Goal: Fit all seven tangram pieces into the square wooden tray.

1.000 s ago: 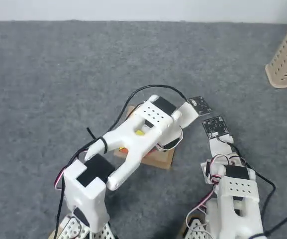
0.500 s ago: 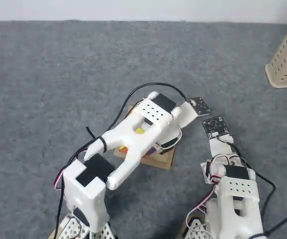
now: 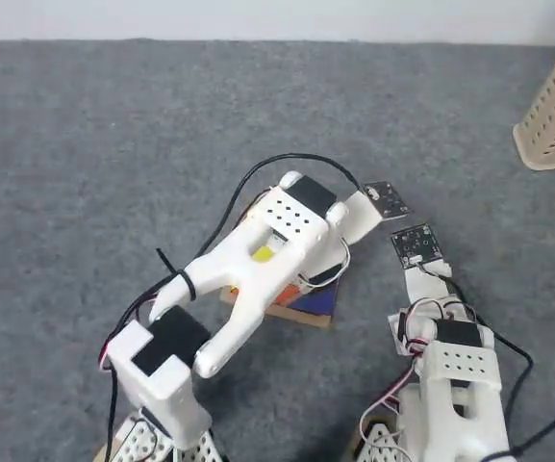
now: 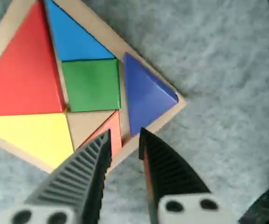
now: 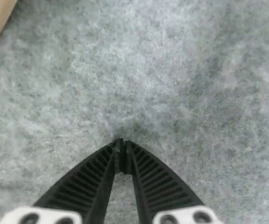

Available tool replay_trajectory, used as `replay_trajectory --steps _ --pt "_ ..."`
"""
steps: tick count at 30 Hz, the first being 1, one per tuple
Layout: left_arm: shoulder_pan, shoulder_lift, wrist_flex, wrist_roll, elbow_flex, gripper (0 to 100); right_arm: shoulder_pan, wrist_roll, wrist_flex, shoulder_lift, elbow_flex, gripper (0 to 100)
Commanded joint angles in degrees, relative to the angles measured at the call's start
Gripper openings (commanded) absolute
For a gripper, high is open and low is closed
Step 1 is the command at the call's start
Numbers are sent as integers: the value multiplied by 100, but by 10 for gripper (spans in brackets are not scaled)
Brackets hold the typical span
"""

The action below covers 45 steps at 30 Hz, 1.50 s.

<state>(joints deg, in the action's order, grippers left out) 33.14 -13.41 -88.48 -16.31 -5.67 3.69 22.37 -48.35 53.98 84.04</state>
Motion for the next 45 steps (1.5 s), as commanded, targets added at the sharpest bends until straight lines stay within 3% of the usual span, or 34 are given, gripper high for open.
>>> replay_trajectory --steps 1,13,28,35,45 --pt "9 334 0 -35 189 96 48 79 110 -31 -325 6" --pt "413 334 1521 1055 -637 98 48 79 110 -31 -325 6" --pt "422 334 1705 1653 -708 98 48 79 110 -31 -325 6" --pt "422 334 2233 1662 -1226 98 48 79 110 -31 -325 6" --pt "0 343 2110 1354 -1288 98 48 79 110 -31 -325 6"
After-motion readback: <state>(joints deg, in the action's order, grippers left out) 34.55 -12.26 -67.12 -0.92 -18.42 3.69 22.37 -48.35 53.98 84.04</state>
